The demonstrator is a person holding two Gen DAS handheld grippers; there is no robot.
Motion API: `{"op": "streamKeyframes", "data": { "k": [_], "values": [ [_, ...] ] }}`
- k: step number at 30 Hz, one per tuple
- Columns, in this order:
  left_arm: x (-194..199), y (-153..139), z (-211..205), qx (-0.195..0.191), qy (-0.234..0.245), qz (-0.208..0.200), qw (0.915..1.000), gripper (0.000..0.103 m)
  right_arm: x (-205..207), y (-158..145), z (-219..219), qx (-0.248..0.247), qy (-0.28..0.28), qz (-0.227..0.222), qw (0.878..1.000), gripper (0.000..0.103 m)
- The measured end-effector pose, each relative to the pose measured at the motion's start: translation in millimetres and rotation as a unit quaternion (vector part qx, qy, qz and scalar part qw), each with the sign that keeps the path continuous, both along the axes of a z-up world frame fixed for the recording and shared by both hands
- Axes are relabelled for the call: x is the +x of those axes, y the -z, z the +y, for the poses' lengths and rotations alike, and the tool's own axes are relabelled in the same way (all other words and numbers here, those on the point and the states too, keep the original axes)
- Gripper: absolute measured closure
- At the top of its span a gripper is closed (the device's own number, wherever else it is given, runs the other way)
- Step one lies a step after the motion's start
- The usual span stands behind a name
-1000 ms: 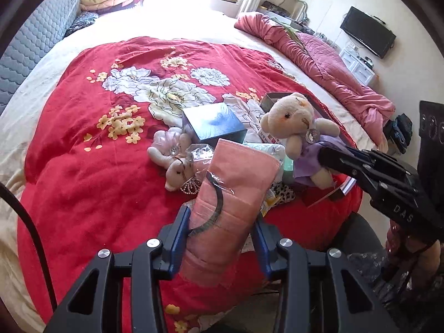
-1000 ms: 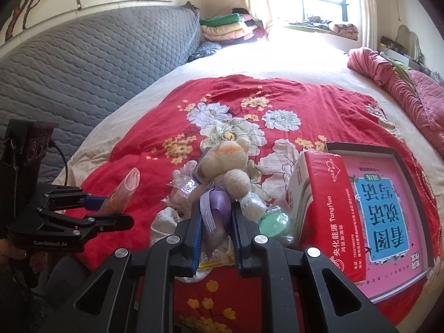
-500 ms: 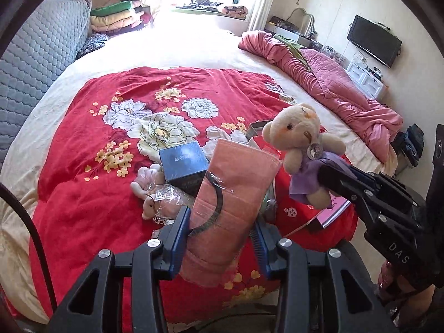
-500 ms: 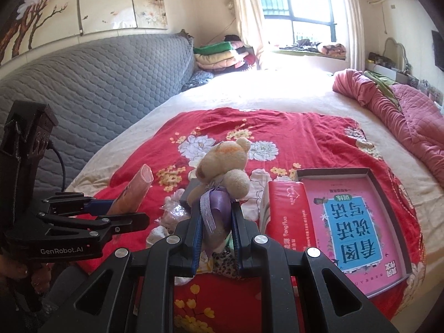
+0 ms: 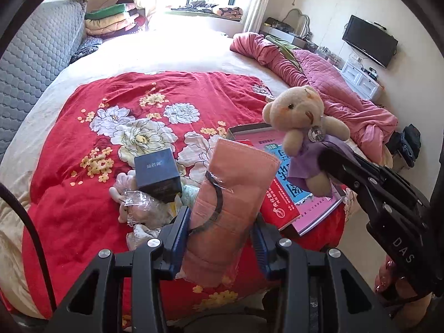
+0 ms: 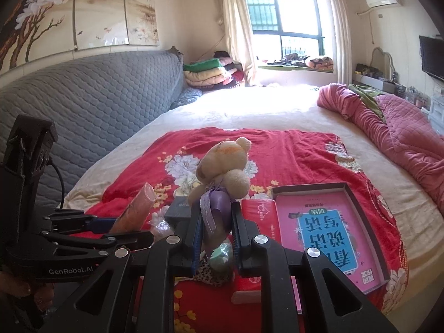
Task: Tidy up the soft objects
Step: 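Carry the pink towel roll and teddy bear over the pink book tray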
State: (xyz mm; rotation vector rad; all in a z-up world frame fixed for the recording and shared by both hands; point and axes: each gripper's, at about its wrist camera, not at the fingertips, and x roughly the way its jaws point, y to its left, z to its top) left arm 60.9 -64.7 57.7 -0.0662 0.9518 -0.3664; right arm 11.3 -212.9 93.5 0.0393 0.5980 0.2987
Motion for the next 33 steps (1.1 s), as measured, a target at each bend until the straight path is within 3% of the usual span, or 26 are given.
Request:
{"op": "streamKeyframes", "data": {
  "k": [10, 33],
  "values": [
    [8, -10, -50, 0.004, 0.038, -0.007, 0.9992, 0.061, 0, -1, -46, 0.016, 0.045, -0.009, 0.999, 0.084],
    [40, 4, -146, 0.013, 0.080, 0.009, 0.9967, 0.061, -2, 4, -141, 0.040, 0.132, -0.020, 0.990, 0.084]
  ]
}}
